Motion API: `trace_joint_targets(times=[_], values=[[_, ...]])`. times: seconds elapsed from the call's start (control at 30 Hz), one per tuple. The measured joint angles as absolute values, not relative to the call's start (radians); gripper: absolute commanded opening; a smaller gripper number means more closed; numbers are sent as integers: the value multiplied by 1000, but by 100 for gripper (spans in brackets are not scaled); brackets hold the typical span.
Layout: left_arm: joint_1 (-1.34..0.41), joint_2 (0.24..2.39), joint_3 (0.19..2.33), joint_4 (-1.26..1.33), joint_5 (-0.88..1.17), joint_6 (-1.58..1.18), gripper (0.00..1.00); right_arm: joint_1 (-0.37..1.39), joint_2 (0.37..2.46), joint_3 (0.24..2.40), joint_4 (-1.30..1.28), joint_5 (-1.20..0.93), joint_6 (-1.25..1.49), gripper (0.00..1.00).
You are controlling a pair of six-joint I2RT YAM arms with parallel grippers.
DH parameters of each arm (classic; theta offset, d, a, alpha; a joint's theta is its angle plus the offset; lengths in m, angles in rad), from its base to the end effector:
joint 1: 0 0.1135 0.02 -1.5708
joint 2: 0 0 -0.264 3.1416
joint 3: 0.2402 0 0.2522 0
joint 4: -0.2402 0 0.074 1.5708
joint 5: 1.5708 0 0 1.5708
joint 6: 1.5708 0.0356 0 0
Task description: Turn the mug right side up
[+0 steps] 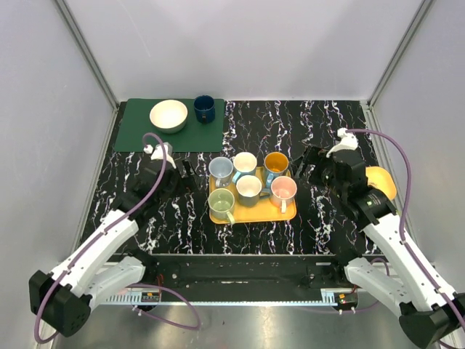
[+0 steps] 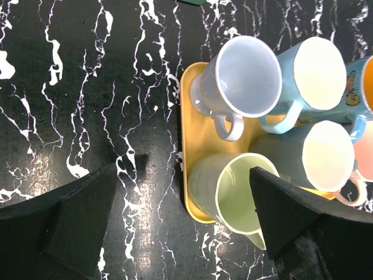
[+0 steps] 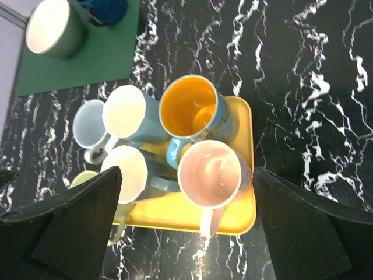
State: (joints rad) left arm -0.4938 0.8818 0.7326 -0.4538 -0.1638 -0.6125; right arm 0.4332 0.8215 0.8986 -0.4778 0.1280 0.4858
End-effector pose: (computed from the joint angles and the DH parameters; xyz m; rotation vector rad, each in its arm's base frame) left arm 0.1729 -0.0865 0.2783 -0.2251 2.1891 -0.4535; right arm 0.1657 0.0716 0.3428 0.1373 1.9938 0.4719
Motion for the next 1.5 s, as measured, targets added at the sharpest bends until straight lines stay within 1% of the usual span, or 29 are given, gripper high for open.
trace_joint_targets(times=[0.13,0.23,0.33,0.37,0.4,0.43,0.5,0.63,0.93,1.07,1.3,1.5], values=[[-494,926,734,-452,-178,-610,99,433,833,900,-509,138,486,100],[-494,946,733,-428,-176,-610,93,433,809,899,-509,136,487,100],[-496,990,738,-394,-167,-605,83,433,803,899,-504,128,492,100],[-498,1014,746,-391,-165,-600,79,433,808,899,-502,125,495,100],[-504,1048,759,-391,-165,-592,72,433,815,899,-502,118,496,100],[-512,1089,774,-388,-164,-581,68,433,825,897,-500,112,498,100],[-528,1157,804,-385,-159,-561,65,433,838,889,-498,103,504,100],[-557,1248,852,-382,-162,-524,66,433,841,863,-497,84,515,100],[-636,1345,920,-367,-227,-468,65,433,843,826,-490,58,525,100],[-639,1393,926,-356,-244,-463,65,433,852,823,-486,56,525,100],[-642,1445,943,-332,-245,-450,60,433,853,803,-459,34,529,100],[-668,1510,980,-334,-245,-437,60,433,853,789,-453,31,532,100]])
